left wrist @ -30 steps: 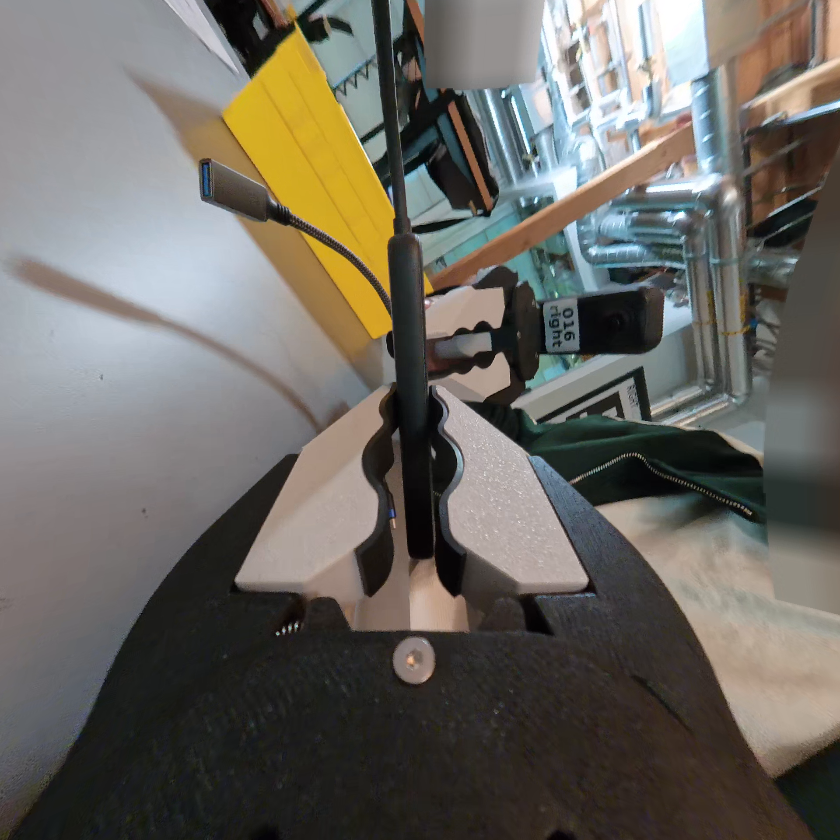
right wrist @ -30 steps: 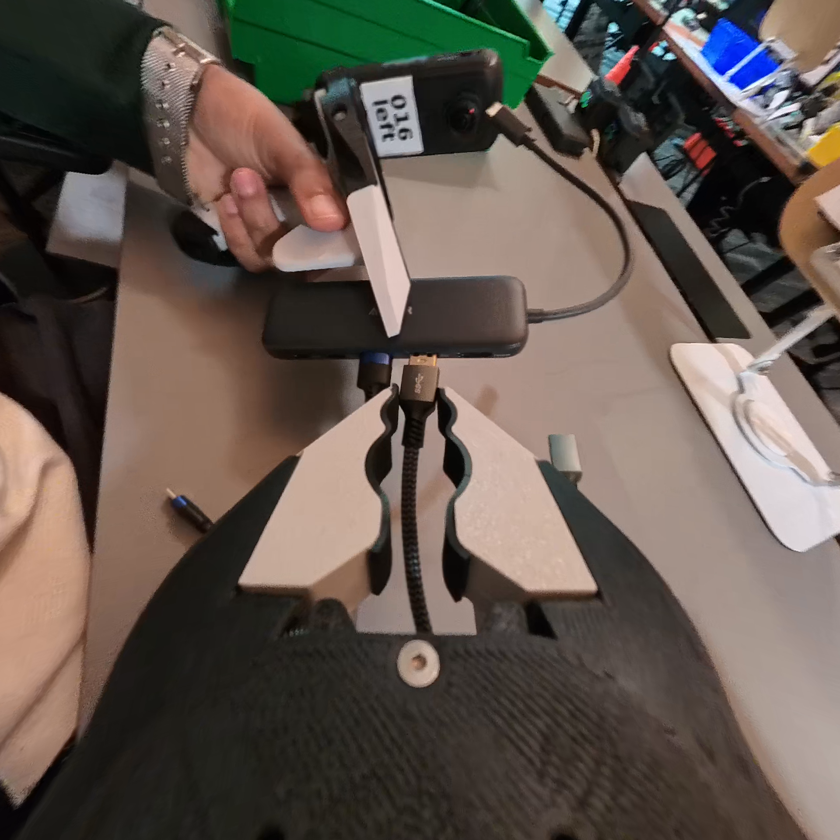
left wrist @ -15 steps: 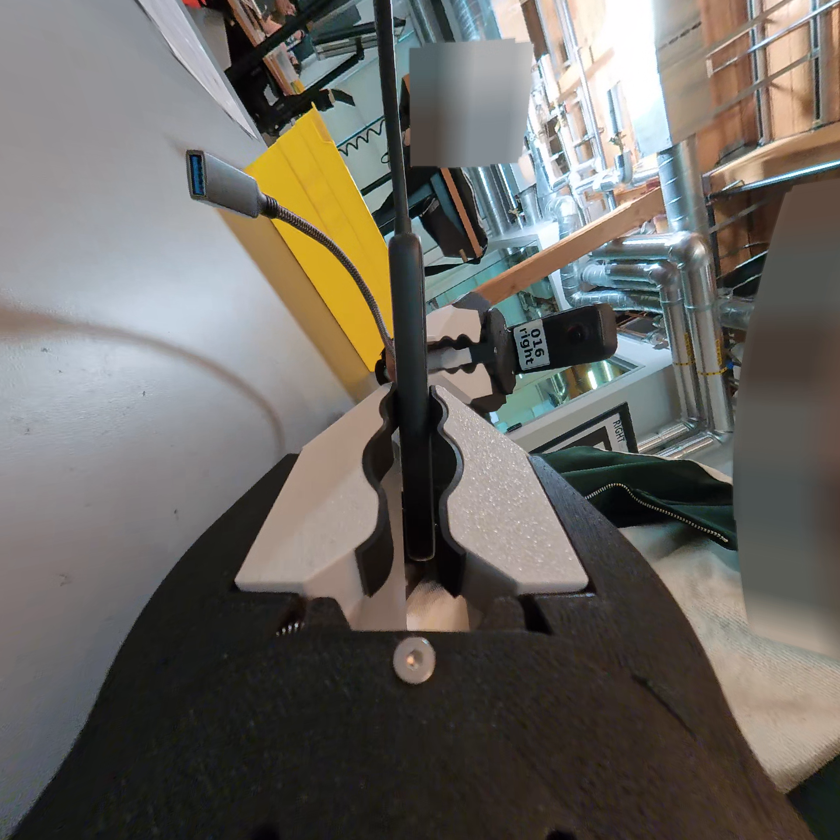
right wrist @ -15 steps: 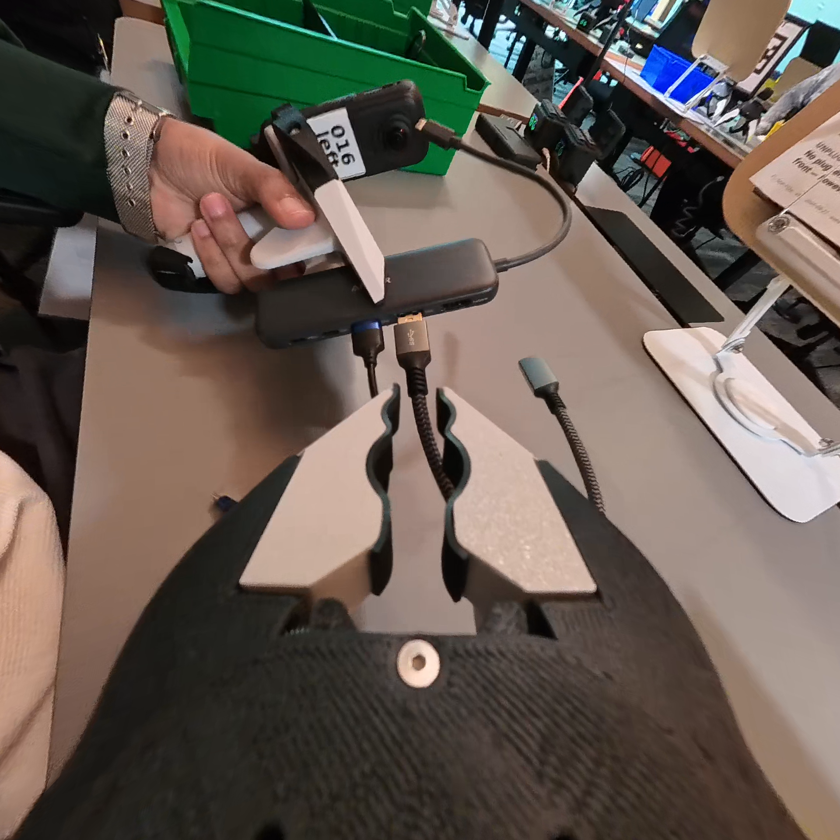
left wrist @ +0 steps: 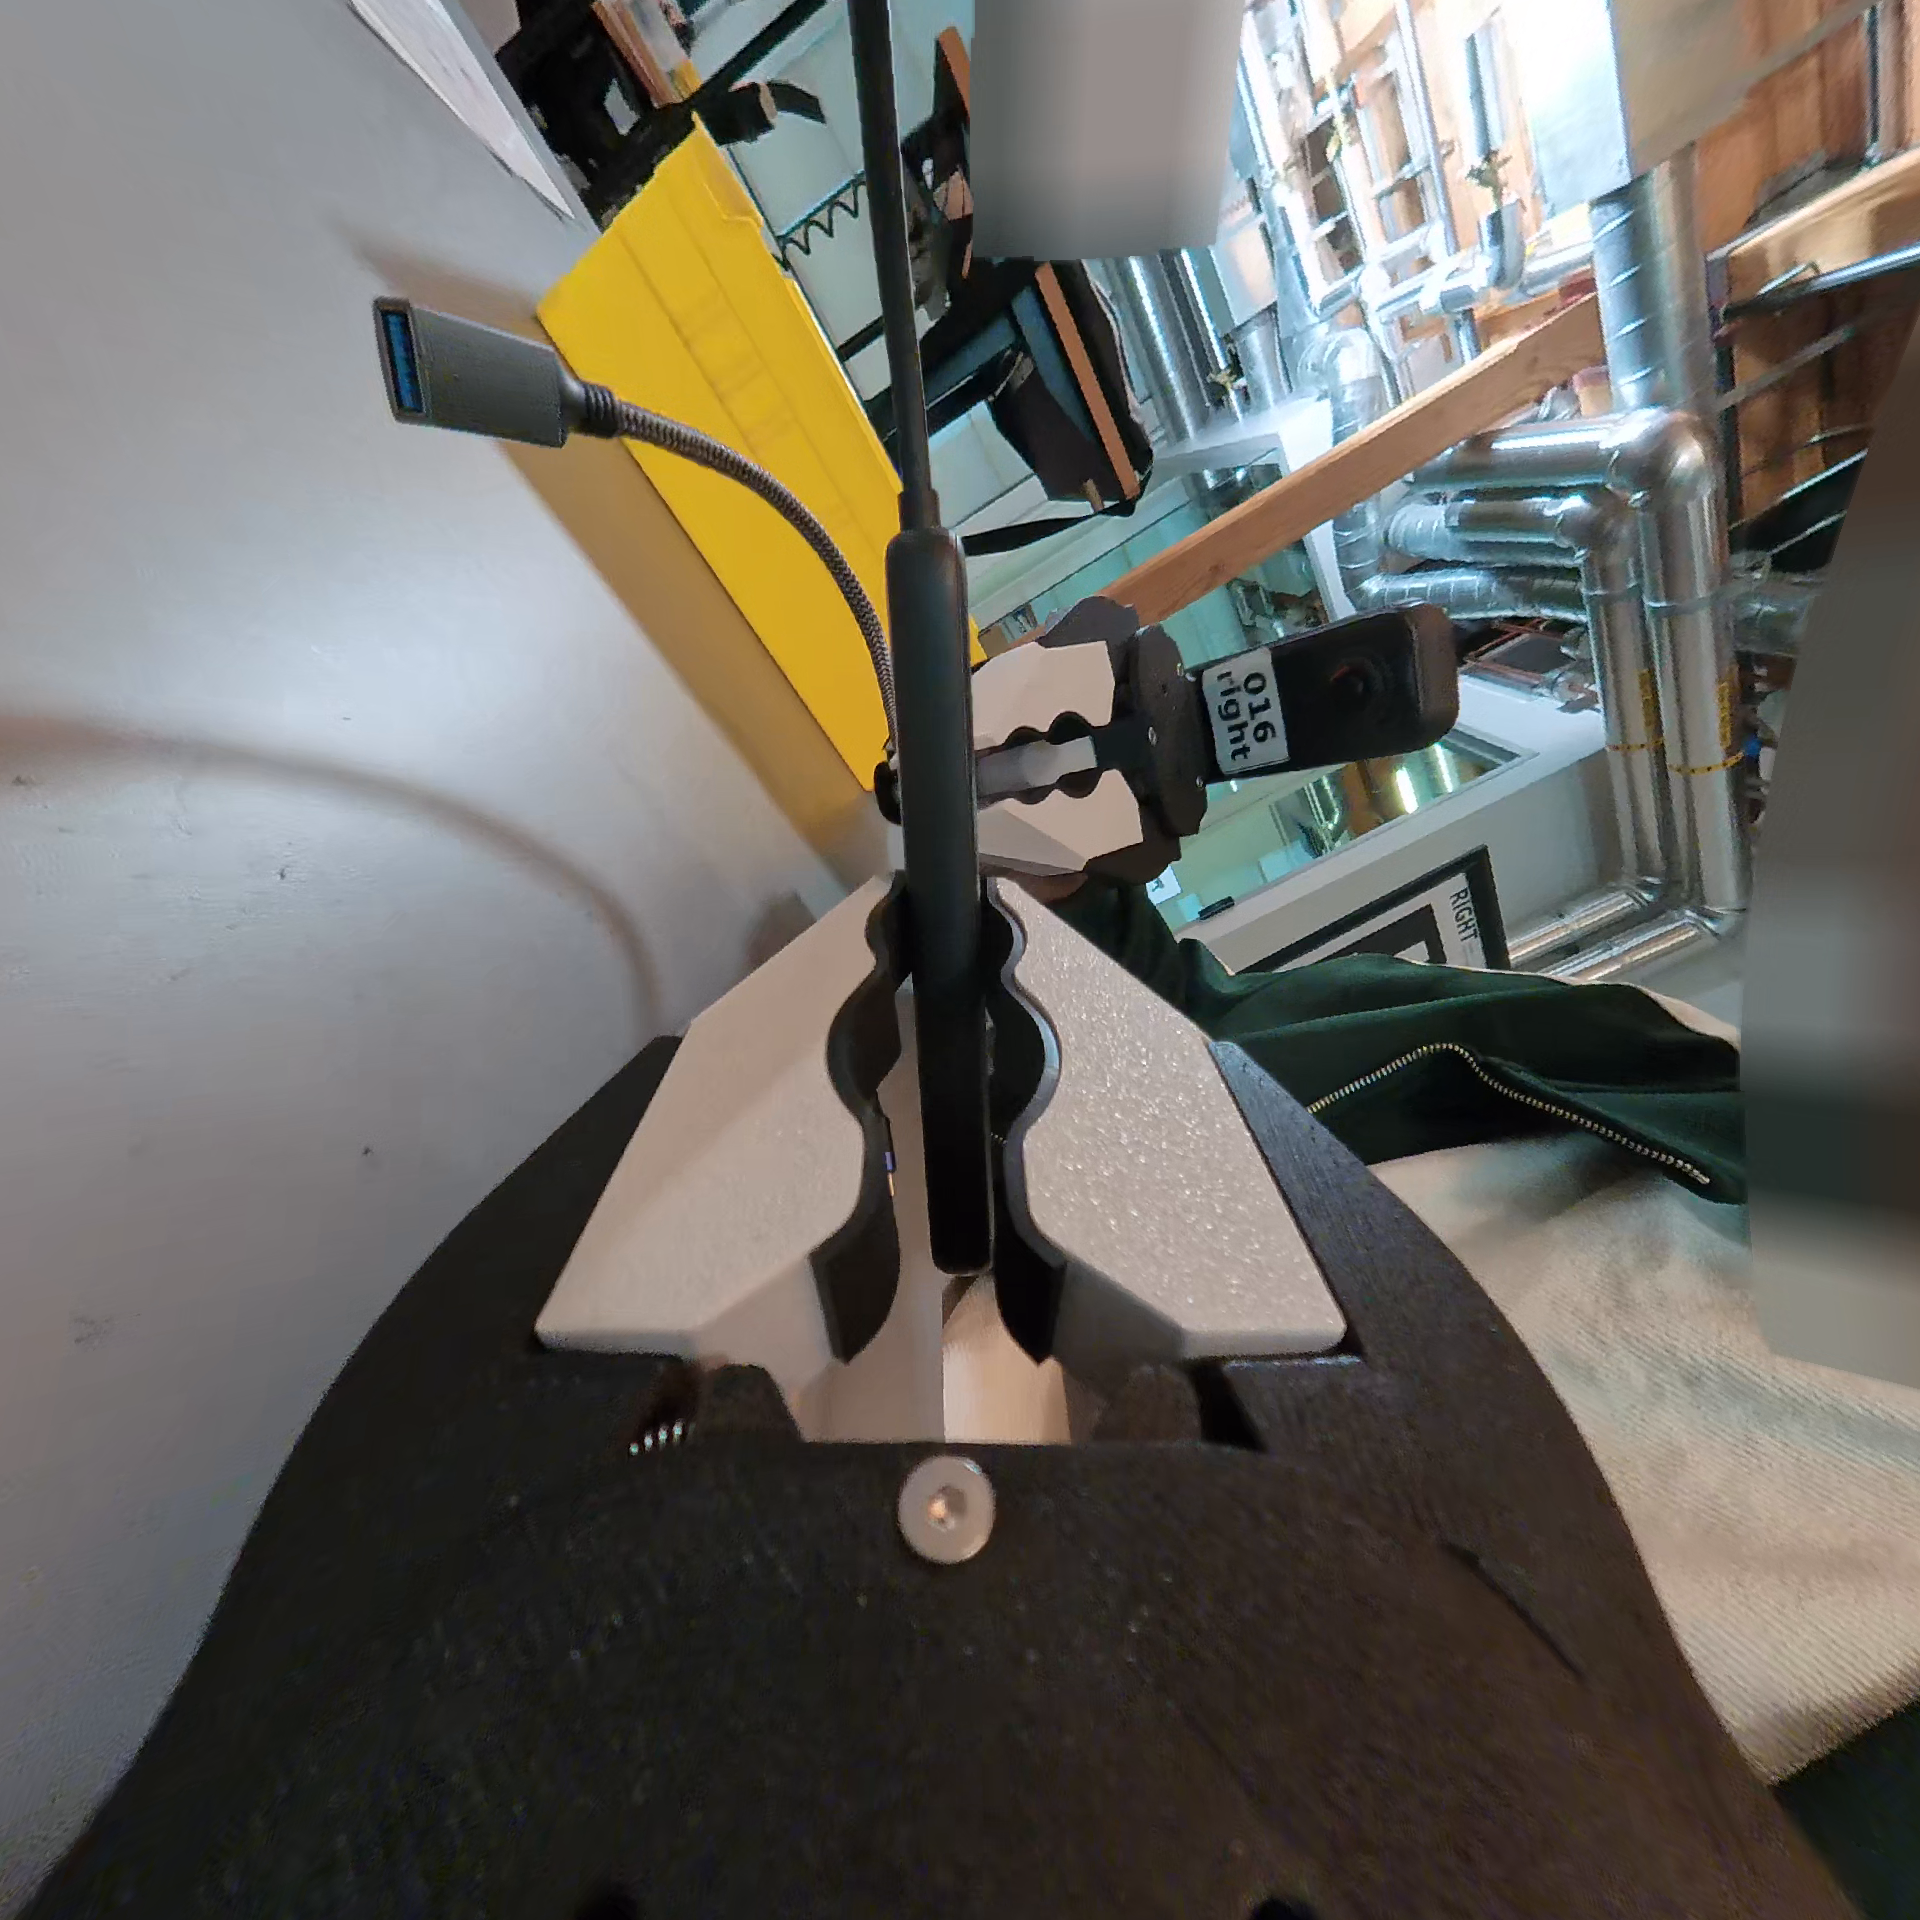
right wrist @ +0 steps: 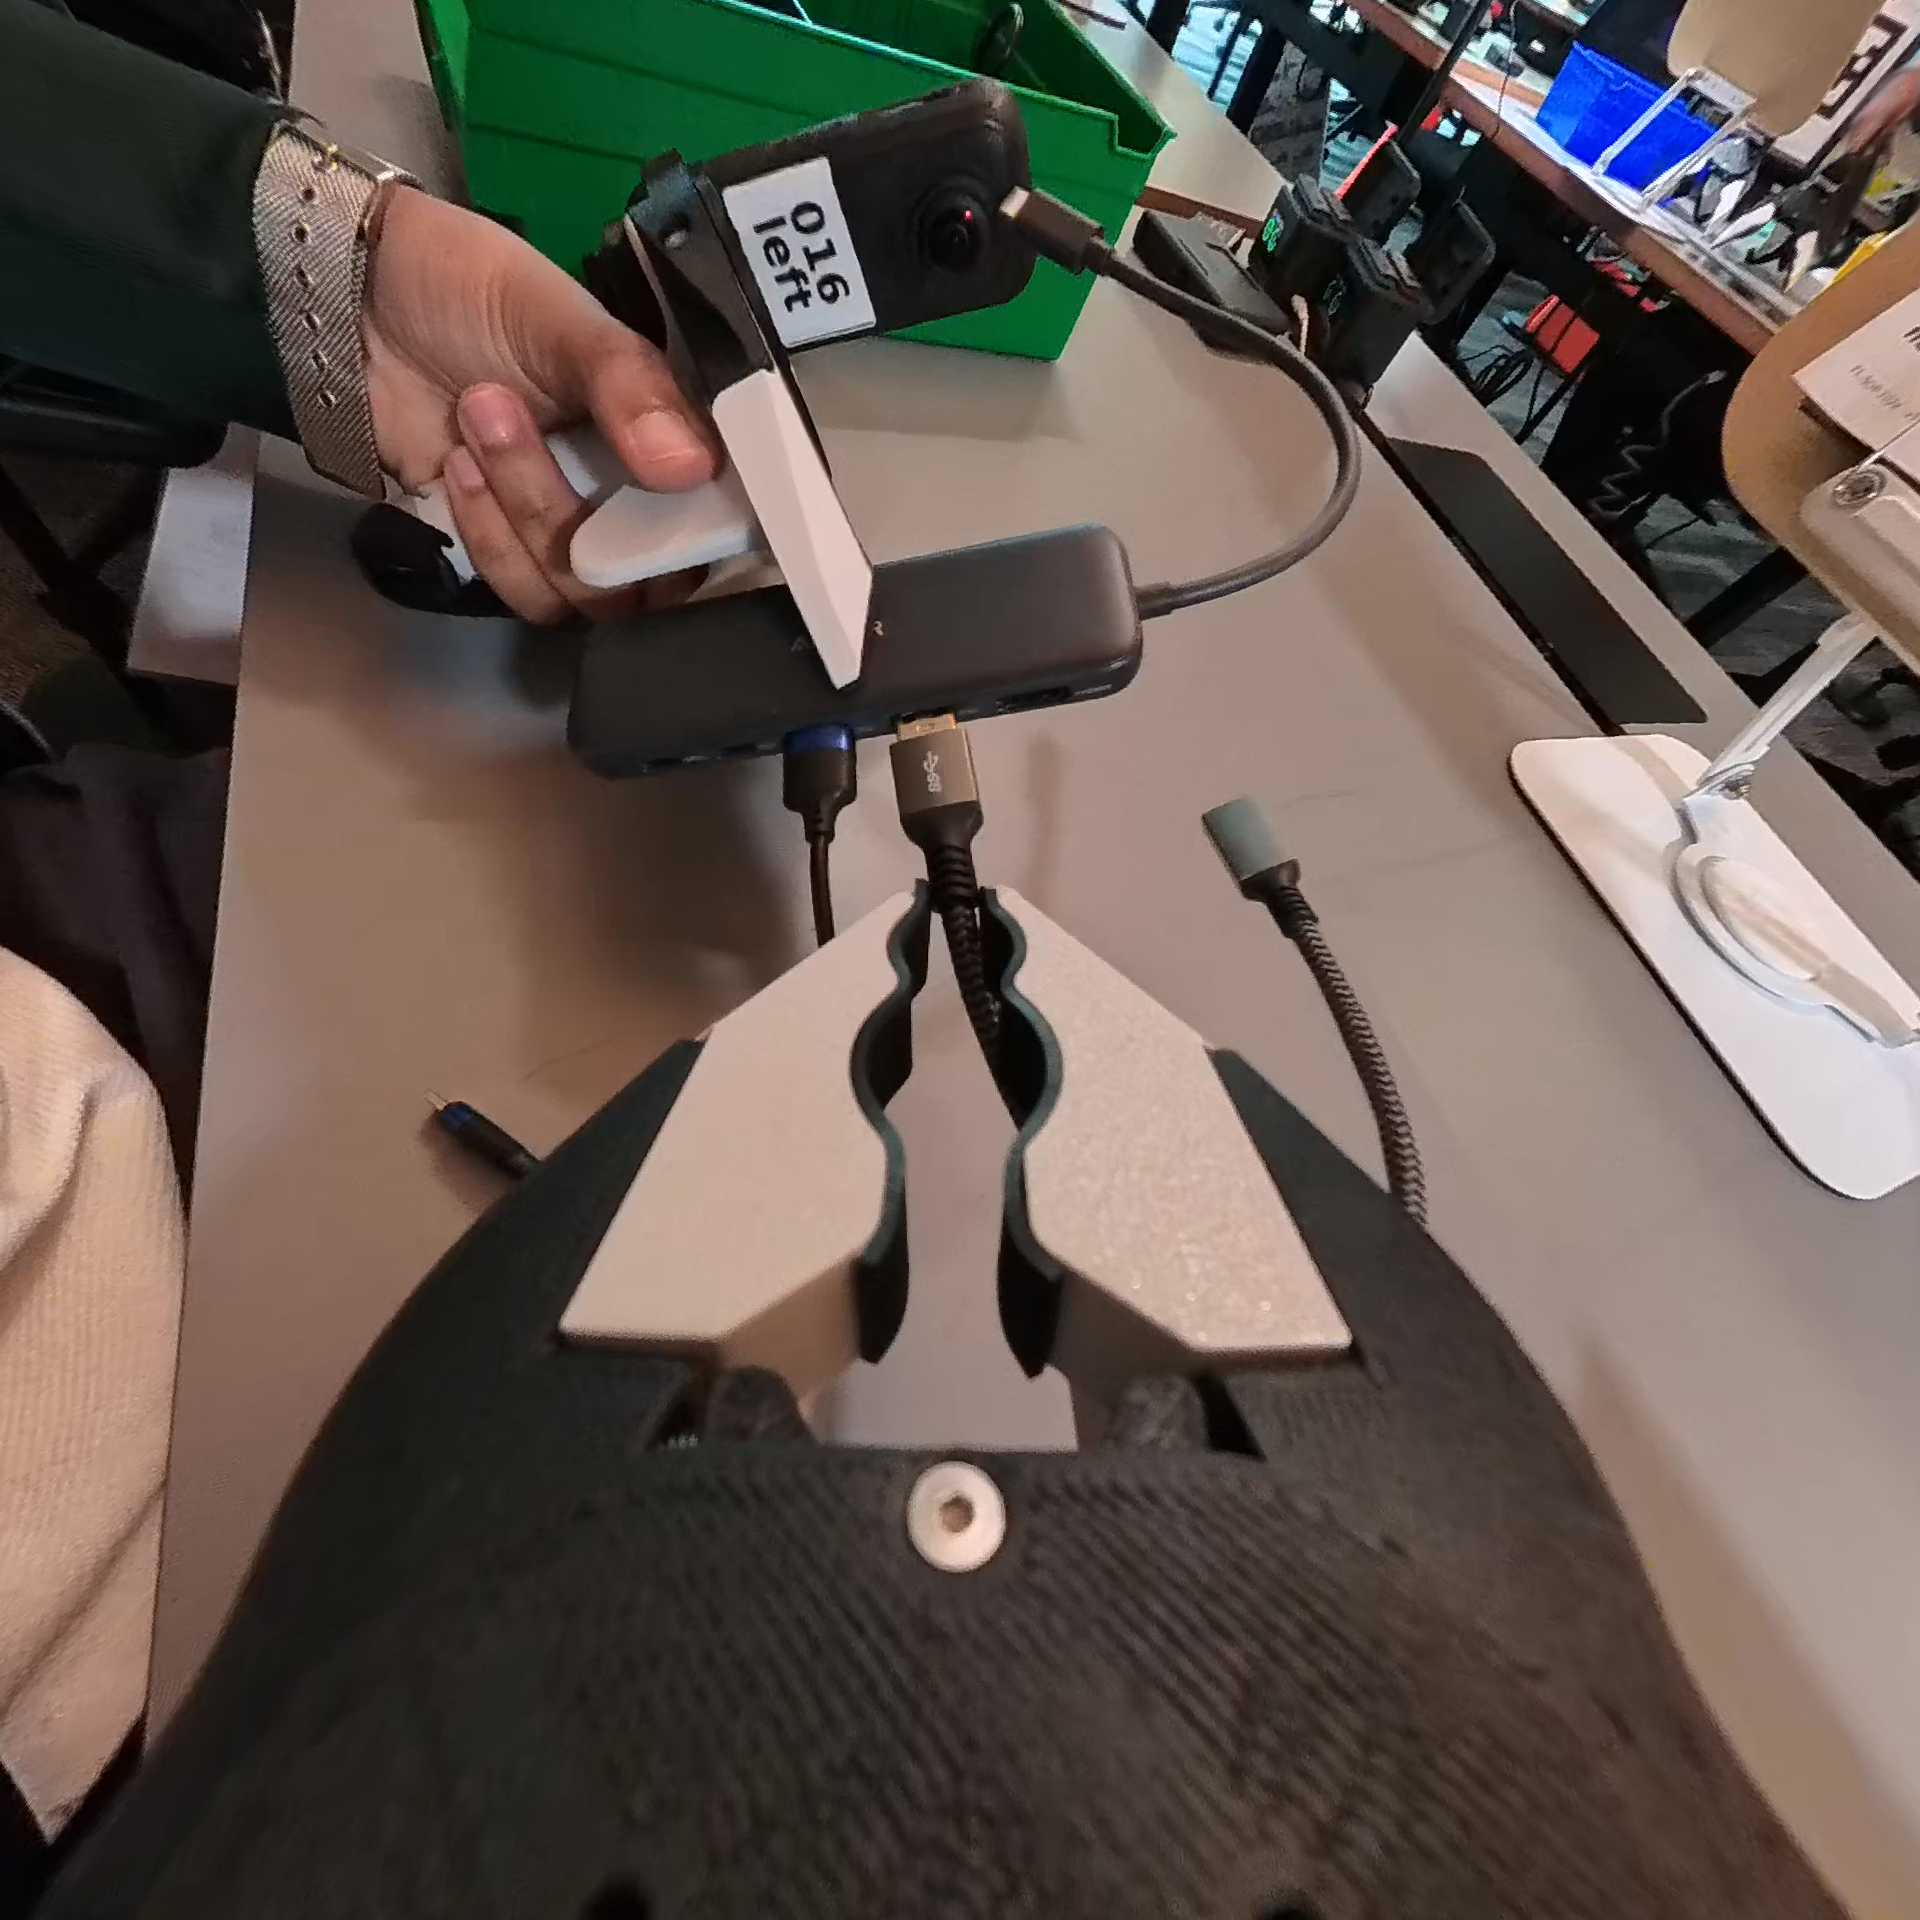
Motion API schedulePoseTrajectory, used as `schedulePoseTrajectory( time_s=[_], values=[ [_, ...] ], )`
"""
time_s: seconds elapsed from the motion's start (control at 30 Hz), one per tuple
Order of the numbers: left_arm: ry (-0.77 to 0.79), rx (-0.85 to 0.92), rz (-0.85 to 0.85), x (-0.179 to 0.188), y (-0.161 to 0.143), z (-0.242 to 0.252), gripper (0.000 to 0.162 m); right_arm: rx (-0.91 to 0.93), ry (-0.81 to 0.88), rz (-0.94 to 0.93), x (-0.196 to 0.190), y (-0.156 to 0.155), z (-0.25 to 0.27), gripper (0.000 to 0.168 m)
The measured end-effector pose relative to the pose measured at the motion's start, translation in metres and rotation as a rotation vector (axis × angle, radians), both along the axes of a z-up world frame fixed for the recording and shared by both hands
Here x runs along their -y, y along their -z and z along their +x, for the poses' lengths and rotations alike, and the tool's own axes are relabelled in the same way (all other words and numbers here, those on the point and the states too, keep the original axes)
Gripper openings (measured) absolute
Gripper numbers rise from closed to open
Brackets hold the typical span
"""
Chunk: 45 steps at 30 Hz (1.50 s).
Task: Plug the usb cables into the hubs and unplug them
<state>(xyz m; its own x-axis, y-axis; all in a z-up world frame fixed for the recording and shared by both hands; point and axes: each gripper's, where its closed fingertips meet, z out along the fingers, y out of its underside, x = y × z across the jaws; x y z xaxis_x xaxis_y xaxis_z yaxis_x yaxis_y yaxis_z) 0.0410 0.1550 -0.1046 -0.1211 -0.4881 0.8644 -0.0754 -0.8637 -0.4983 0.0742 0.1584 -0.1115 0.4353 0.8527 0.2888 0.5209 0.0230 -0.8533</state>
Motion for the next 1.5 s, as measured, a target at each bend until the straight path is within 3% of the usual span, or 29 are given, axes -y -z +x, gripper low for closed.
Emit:
schedulePoseTrajectory(
  time_s=[1.17, 1.5],
  values=[
    [-0.009, -0.026, 0.017, 0.002, 0.006, 0.007, 0.009, -0.006, -0.005, 0.003, 0.002, 0.003, -0.007, 0.008],
    [-0.069, -0.019, 0.013, -0.009, 0.005, 0.002, 0.009, -0.14, 0.012, -0.053, -0.002, -0.003, -0.01, 0.046]
  ],
)
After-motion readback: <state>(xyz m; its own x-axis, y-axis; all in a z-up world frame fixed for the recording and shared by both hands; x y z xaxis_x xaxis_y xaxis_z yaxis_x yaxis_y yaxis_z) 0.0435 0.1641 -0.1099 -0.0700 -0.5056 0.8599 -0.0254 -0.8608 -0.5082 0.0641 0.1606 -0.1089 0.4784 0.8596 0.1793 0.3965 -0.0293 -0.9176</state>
